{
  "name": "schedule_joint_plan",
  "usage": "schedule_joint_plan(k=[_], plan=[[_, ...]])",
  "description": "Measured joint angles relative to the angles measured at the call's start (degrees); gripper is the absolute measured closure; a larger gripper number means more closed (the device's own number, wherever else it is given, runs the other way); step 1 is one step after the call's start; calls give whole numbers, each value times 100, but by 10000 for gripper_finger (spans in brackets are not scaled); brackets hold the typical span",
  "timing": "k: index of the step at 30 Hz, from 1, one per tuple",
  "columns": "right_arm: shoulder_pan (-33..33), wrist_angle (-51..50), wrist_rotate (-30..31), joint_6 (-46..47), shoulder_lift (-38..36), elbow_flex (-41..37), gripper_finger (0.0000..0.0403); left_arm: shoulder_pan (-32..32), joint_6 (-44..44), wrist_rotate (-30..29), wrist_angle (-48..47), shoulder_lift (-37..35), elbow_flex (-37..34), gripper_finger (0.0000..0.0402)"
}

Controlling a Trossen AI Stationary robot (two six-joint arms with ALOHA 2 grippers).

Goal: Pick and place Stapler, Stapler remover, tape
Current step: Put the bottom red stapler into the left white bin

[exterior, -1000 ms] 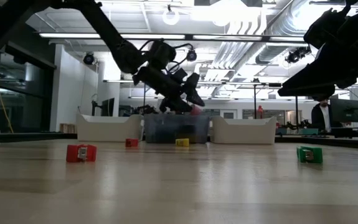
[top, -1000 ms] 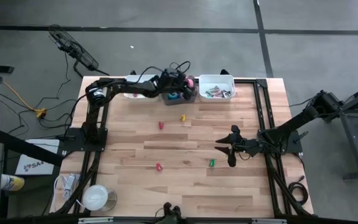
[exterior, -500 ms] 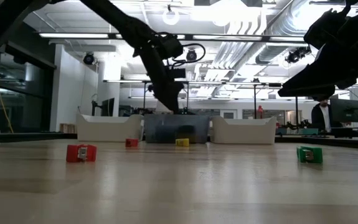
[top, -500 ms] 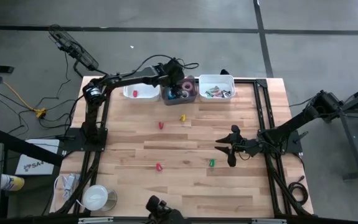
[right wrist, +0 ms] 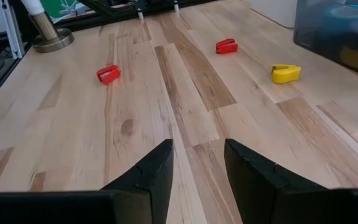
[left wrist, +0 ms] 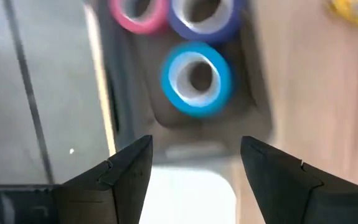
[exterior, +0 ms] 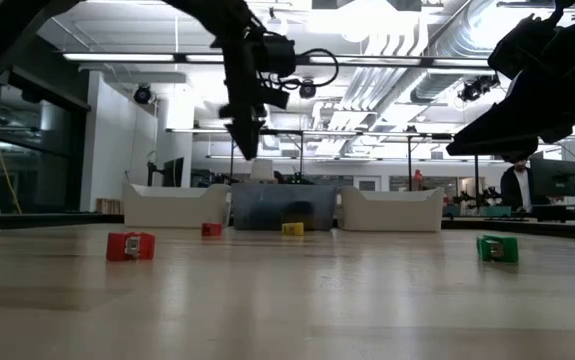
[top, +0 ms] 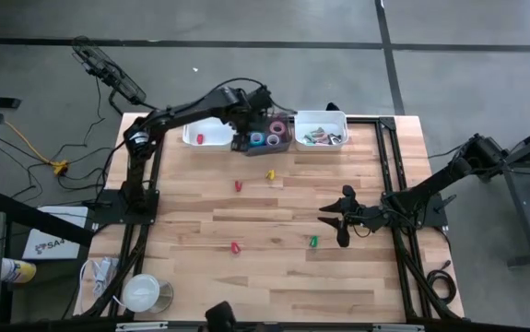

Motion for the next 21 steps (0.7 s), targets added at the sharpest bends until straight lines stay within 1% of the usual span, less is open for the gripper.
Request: schedule_joint_plan(k=[2, 6, 9, 12, 16, 21], plan=[[0, 0, 0, 0, 0, 0, 267, -96, 218, -129, -437, -27, 57, 163], [1, -11, -2, -42, 0, 0, 267, -265, 389, -181, -983, -194, 74, 163], [0, -13, -2, -42, 0, 0, 267, -364, 334, -200, -1334, -325, 50, 163], [2, -13, -4, -43, 0, 0, 267, -461, 79, -201, -1593, -566, -143, 163], [0, -13, 15, -15, 0, 0, 267, -540, -391, -205, -1561, -987, -663, 163], [0, -15, 20, -42, 0, 0, 267, -683, -892, -177, -987, -1587, -1675, 163]])
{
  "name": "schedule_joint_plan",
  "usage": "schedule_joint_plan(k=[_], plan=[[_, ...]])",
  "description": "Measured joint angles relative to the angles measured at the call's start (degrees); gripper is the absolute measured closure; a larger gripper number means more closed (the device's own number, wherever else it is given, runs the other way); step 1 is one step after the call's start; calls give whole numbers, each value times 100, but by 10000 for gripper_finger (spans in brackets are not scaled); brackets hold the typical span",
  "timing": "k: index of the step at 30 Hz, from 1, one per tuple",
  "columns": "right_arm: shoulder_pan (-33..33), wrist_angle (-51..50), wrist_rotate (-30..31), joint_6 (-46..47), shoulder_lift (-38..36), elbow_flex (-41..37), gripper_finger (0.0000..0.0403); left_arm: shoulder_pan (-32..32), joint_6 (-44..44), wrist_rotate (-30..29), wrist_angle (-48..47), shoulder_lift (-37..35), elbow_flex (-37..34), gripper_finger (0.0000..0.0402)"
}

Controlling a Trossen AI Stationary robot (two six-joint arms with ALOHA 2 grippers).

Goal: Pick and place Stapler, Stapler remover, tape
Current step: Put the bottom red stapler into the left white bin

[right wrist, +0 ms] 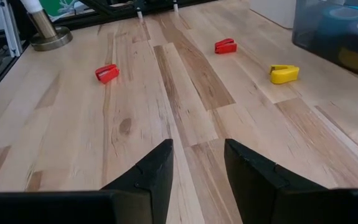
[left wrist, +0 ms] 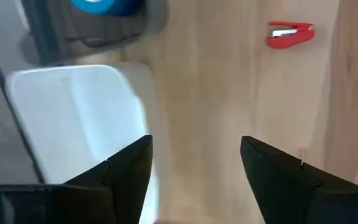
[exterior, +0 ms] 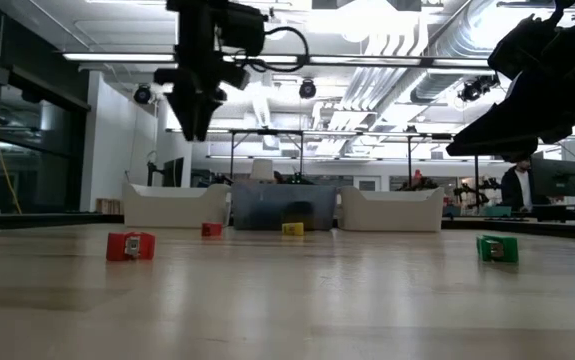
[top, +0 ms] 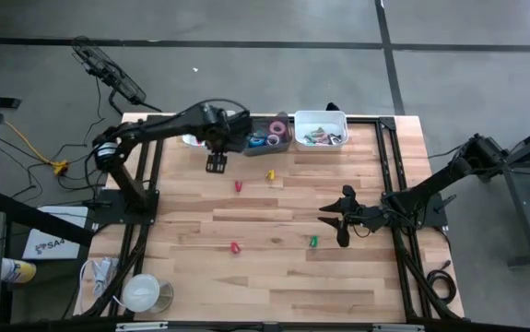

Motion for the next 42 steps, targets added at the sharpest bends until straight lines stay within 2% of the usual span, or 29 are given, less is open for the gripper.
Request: schedule_joint_plan(k=[5, 8, 14, 18, 21, 32, 42], plan=[[0, 0, 4, -2, 0, 0, 267, -185, -557, 155, 646, -492, -1092, 163], [0, -47, 9, -5, 0, 2, 267, -373, -486, 222, 946, -627, -1511, 163], [0, -93, 20, -66, 0, 2, 267, -770, 945, 223, 1227, -629, -2055, 163], [0, -96, 22, -107, 0, 2, 267, -1001, 2191, 216, 1915, -629, -2502, 163], [0, -94, -2, -105, 0, 2, 267, -1159, 2818, 439, 2115, -629, -2761, 163], [0, -112, 38, -109, 0, 2, 267, -2313, 3170, 1695, 2375, -619, -2915, 163], [0, -131, 144, -109, 0, 2, 267, -3510, 3635, 1690, 3703, -594, -2915, 163]])
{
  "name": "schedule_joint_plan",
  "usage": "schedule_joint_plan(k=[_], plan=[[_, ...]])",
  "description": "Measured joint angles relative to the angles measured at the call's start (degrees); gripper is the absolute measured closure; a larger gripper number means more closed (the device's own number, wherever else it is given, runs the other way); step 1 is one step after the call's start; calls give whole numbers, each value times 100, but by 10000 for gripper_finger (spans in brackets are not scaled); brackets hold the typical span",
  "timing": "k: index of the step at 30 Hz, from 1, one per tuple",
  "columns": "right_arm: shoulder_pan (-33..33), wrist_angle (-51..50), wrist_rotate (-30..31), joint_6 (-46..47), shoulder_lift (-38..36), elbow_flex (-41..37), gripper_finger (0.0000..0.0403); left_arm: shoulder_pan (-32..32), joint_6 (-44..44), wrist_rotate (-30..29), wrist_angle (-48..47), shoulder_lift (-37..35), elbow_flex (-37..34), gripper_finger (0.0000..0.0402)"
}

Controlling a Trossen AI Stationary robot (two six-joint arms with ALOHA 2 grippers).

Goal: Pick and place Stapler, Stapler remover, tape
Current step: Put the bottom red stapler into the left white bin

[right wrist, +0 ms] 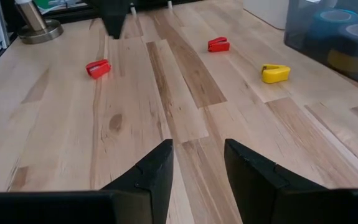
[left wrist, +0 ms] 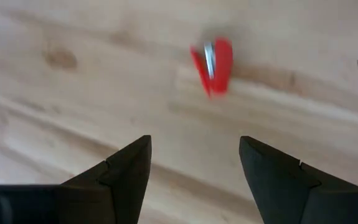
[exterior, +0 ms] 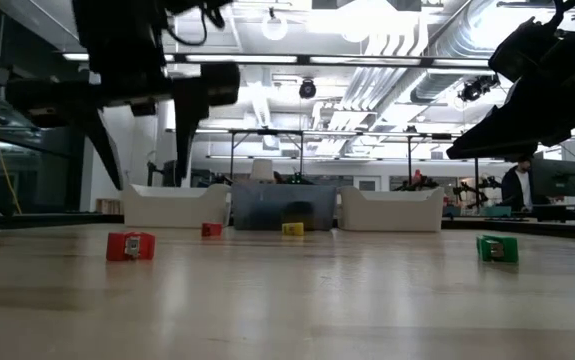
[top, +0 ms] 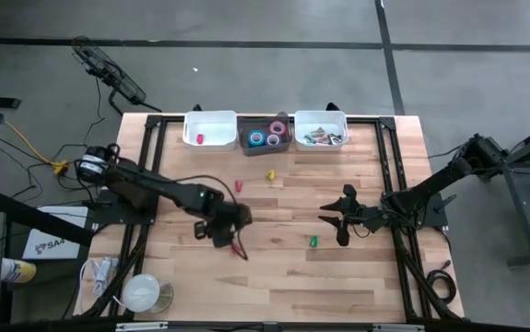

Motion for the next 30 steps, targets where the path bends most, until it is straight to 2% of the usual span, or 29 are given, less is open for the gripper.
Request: schedule_joint_plan(k=[5, 12, 23, 30], plan=[[0, 0, -2, 2, 0, 0, 267, -417, 0, -14, 384, 11, 0, 163], [0, -10, 0, -28, 0, 0, 267, -796, 0, -210, 793, 509, 0, 163], [0, -55, -7, -26, 0, -2, 267, -790, -29, -226, 1051, 906, 7, 163], [1, -65, -2, -40, 0, 0, 267, -787, -452, -317, 1103, 996, 0, 163]])
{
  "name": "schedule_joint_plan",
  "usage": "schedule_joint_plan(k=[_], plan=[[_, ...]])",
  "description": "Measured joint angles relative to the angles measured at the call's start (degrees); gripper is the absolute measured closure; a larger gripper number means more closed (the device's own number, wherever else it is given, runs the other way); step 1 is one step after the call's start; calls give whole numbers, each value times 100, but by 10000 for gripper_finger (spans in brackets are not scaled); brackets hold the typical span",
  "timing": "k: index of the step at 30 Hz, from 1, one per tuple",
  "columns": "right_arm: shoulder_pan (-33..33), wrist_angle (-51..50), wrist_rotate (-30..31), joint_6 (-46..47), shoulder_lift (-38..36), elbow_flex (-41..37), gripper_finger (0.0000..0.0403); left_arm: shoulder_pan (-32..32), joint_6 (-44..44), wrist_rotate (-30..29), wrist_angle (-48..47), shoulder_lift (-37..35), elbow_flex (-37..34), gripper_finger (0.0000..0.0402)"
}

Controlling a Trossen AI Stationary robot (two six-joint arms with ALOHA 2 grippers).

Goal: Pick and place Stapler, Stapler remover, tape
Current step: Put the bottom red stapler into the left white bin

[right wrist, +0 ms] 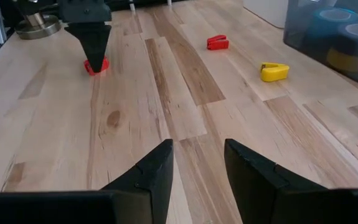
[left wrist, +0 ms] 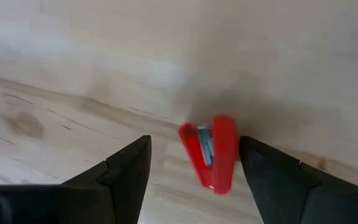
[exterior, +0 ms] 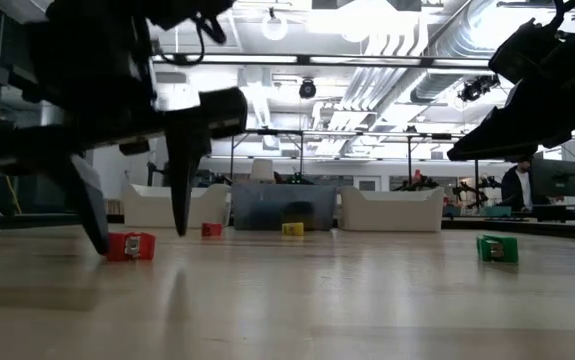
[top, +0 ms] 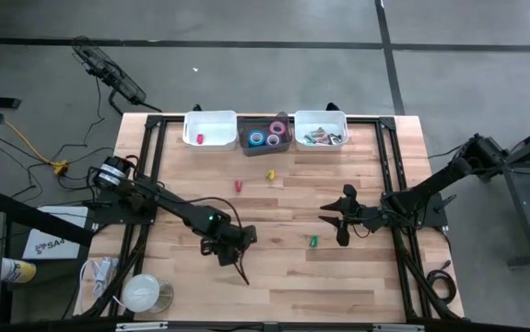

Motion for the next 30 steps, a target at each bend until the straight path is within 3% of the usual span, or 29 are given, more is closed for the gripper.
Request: schedule_joint_plan(k=[13, 30], plan=[[-1, -20, 0, -1, 0, 0, 267, 3, -921, 107, -45, 45, 4, 167], [-1, -22, -13, 16, 0, 0, 267, 1, -1239, 308, -97, 47, 4, 287]])
